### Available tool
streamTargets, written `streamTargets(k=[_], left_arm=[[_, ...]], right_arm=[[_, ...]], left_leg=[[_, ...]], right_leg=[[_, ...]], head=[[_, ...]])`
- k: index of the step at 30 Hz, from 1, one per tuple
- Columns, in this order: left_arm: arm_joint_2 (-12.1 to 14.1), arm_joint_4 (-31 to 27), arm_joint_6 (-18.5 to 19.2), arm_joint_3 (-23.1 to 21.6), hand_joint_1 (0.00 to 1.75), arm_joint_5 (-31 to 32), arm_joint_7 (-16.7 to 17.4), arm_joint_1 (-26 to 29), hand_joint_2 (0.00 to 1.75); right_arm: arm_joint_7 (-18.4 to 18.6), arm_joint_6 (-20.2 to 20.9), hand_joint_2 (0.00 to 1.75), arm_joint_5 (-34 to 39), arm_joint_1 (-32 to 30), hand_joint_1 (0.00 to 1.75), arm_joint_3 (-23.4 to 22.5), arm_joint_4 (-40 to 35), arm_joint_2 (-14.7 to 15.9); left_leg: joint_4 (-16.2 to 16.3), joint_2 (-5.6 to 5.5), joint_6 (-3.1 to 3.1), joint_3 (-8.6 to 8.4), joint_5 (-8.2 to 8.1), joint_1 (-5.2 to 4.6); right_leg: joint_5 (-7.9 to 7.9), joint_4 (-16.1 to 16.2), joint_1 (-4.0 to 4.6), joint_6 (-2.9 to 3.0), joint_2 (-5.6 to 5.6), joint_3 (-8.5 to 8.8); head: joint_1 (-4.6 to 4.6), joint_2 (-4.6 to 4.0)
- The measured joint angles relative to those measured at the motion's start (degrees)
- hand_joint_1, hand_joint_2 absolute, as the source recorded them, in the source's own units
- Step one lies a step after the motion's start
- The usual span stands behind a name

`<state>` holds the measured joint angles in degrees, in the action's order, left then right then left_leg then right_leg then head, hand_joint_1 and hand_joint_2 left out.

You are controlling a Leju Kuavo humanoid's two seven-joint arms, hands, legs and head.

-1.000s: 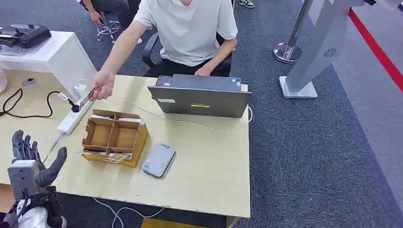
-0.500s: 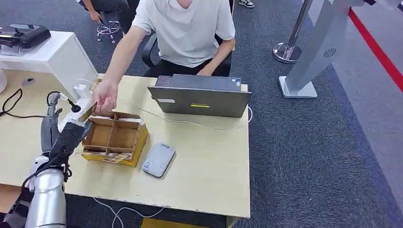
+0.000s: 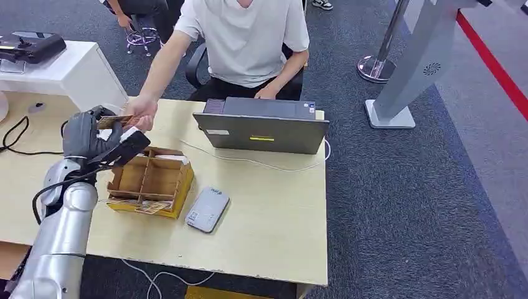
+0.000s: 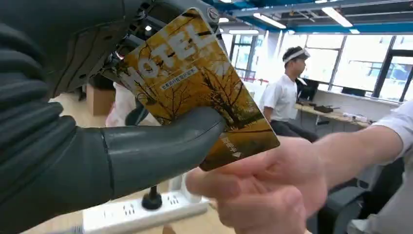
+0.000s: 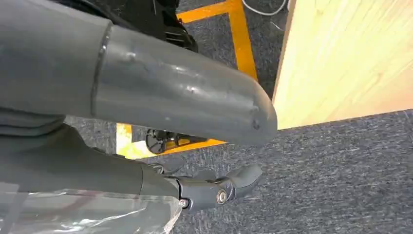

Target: Pass the card to the sensor for recognition and then transmit it.

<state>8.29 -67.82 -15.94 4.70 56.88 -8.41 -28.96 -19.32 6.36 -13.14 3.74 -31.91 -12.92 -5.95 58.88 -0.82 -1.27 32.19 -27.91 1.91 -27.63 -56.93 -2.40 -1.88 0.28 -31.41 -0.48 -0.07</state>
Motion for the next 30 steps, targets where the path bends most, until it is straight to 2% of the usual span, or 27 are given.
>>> streamTargets(k=[8, 14, 21, 30], left_arm=[[3.4, 4.4, -3.2, -6.4, 1.75, 12.7, 5.1, -6.7, 1.75], [4.3, 6.6, -7.9, -11.3, 1.75, 21.8, 8.8, -8.9, 1.75], [3.6, 1.4, -9.3, -15.3, 1.75, 26.3, 10.9, -3.5, 1.75], [2.0, -10.9, -9.2, -23.0, 1.75, 28.9, 9.9, 7.2, 1.75]], right_arm=[[1.3, 0.2, 0.00, -1.0, 0.2, 0.00, -0.5, 0.3, -0.3], [2.4, 0.2, 0.00, -1.9, 0.3, 0.00, -0.9, 0.6, -0.7], [2.4, 0.1, 0.00, -2.0, 0.2, 0.00, -1.1, 0.8, -0.9], [1.9, -0.2, 0.00, -1.6, -0.2, 0.00, -2.6, 0.9, -1.0]], left_leg=[[0.0, 0.00, 0.00, 0.01, 0.01, 0.00], [0.0, -0.03, 0.00, 0.06, 0.01, 0.00], [0.0, 0.02, 0.02, 0.10, 0.01, -0.01], [0.0, 0.03, 0.01, 0.14, -0.01, -0.01]], right_leg=[[0.01, 0.0, 0.00, 0.01, 0.00, -0.01], [0.02, 0.0, 0.00, 0.01, -0.04, 0.01], [0.01, 0.0, -0.01, 0.01, 0.01, -0.09], [0.01, 0.0, -0.01, 0.01, 0.01, -0.13]], head=[[0.00, 0.00], [0.02, 0.00], [-0.02, 0.00], [-0.04, 0.00]])
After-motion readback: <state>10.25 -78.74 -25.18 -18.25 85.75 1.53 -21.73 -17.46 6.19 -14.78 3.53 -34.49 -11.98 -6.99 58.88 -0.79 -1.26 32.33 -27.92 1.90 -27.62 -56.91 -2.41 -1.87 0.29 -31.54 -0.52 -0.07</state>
